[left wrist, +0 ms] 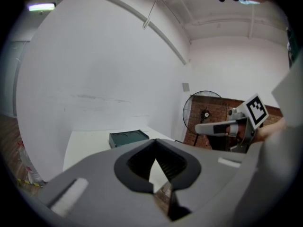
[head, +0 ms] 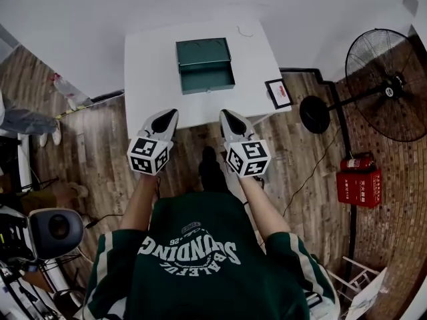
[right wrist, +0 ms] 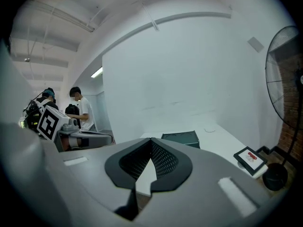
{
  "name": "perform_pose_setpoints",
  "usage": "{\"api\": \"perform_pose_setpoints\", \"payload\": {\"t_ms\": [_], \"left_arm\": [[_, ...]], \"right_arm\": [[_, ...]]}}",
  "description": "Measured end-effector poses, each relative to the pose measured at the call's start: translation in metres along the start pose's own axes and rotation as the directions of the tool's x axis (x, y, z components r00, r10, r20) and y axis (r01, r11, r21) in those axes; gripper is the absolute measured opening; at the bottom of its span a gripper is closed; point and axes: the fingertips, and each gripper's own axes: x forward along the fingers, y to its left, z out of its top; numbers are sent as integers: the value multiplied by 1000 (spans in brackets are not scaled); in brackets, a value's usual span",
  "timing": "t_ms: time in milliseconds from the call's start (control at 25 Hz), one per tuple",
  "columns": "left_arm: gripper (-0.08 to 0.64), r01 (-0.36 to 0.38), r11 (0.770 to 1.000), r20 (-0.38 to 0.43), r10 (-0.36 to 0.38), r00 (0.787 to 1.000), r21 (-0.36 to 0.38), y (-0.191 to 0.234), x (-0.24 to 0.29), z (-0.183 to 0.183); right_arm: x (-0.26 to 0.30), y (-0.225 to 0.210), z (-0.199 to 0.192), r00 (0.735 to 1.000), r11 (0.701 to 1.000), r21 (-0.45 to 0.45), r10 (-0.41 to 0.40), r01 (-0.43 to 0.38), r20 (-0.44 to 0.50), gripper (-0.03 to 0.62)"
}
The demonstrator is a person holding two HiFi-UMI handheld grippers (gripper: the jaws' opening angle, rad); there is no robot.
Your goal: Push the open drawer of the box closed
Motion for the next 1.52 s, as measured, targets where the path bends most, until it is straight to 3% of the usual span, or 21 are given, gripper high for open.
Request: {"api": "perform_pose_setpoints", "payload": {"t_ms": [520,960,1200,1520], "left_arm": [[52,-92,995,-26,92,995,-25,48,103,40],[52,-163,985,-38,161,986,-54,79,147,45],[52,-157,986,-38,155,987,-56,87,154,49],[52,-106,991,-95,99,991,-76,85,172,30]], "right_arm": [[108,-81,44,995,995,11,95,-95,-25,2],[170,-105,48,980,983,14,182,-181,-79,2],[175,-104,42,980,984,33,177,-175,-87,2],[174,-107,-1,972,987,67,158,-148,-172,2]]}}
